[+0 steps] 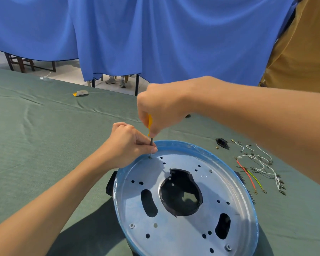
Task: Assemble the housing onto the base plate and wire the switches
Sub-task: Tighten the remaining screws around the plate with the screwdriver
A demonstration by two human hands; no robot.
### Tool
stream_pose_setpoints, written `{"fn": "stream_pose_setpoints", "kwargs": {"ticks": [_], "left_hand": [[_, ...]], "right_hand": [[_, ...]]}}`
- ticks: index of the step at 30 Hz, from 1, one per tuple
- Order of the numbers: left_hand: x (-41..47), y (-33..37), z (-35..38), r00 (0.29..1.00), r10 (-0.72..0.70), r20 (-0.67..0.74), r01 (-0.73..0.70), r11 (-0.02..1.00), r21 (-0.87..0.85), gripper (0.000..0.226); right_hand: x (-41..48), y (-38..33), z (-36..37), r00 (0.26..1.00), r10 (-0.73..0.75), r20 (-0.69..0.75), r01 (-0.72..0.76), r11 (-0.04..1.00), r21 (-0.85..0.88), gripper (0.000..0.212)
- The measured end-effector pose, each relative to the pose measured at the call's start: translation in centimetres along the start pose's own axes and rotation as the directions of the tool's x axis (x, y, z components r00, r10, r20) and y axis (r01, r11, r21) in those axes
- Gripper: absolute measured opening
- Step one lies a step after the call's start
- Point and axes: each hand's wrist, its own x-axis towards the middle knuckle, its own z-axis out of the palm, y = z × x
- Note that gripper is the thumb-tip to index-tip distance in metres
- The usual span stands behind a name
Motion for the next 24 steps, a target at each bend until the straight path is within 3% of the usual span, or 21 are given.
{"fn": "stream_pose_setpoints", "kwargs": {"ticks": [5,8,13,16,20,22,24], "left_hand": [[0.2,0.0,-0.4,0.997,0.05,0.063,-0.05,0.999,0.0,0.009],[0.2,0.0,-0.6,0.99,0.084,0.111,-0.082,0.996,-0.023,0.011],[0.2,0.1,-0.5,0.984,0.081,0.161,-0.075,0.996,-0.043,0.014],[-0.4,0.1,-0.3,0.984,-0.003,0.178,0.047,0.968,-0.245,0.012],[-1.1,-0.1,-0.4,0.992,-0.126,0.021,0.11,0.766,-0.634,0.027],[-1.0,-0.4,-0.6,0.972,-0.231,-0.04,0.139,0.706,-0.694,0.029],[-1.1,-0.7,-0.3,0.947,-0.318,0.048,0.264,0.686,-0.678,0.02]], "right_hand": [[1.0,0.2,0.6,0.997,-0.067,0.039,0.07,0.994,-0.09,0.028],[1.3,0.1,0.6,0.997,0.005,0.079,-0.006,1.0,0.016,0.038],[1.9,-0.1,0.2,0.964,0.162,0.21,-0.187,0.976,0.11,0.026],[1.7,-0.1,0.4,0.95,0.213,0.228,-0.258,0.947,0.19,0.024],[0.4,0.2,1.6,0.978,0.195,0.077,-0.207,0.96,0.189,0.025],[-0.4,0.3,1.6,0.985,0.156,0.075,-0.166,0.973,0.162,0.026],[-0.8,0.3,1.4,0.993,0.096,0.07,-0.101,0.992,0.077,0.018]]}}
